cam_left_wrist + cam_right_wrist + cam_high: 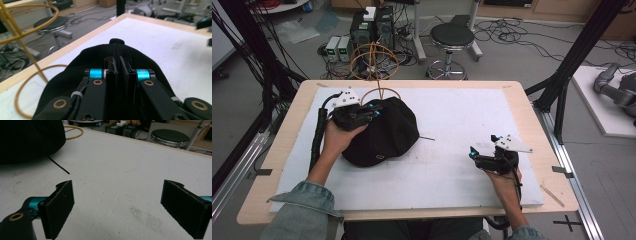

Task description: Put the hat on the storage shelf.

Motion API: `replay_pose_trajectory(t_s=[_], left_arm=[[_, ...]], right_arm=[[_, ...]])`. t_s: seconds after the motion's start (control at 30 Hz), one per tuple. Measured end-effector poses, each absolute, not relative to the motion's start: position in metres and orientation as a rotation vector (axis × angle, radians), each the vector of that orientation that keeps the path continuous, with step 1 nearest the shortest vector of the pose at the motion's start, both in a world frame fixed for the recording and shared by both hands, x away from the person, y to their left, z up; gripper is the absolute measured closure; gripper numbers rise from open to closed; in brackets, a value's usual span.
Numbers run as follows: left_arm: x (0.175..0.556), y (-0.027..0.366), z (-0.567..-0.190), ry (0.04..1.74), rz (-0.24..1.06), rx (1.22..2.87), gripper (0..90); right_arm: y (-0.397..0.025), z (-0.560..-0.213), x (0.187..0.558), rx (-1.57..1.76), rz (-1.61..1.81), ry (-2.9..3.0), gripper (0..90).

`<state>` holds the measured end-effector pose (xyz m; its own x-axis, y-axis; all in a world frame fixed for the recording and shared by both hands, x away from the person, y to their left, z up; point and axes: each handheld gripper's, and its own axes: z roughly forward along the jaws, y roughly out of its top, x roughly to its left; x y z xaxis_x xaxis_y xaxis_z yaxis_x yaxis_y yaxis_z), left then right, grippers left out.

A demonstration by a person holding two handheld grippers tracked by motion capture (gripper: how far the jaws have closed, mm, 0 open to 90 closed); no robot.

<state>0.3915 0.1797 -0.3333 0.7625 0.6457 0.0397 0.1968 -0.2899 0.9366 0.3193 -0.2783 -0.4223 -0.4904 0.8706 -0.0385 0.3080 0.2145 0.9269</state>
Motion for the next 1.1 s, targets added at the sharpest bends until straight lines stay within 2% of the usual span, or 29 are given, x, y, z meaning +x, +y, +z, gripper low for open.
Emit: replay_pose_trajectory(t_s=[0.6,0.83,1.1], left_arm=[[0.363,0.16,-0.264,0.492,0.529,1.813,84.1],[0.362,0.167,-0.239,0.479,0.487,1.733,84.2],[0.362,0.179,-0.21,0.476,0.541,1.694,84.1]], right_arm=[[-0.282,-0.422,0.319,1.111,1.269,1.895,11.3],[-0.282,-0.422,0.319,1.109,1.264,1.9,11.3],[-0.281,-0.422,0.32,1.116,1.263,1.908,11.3]])
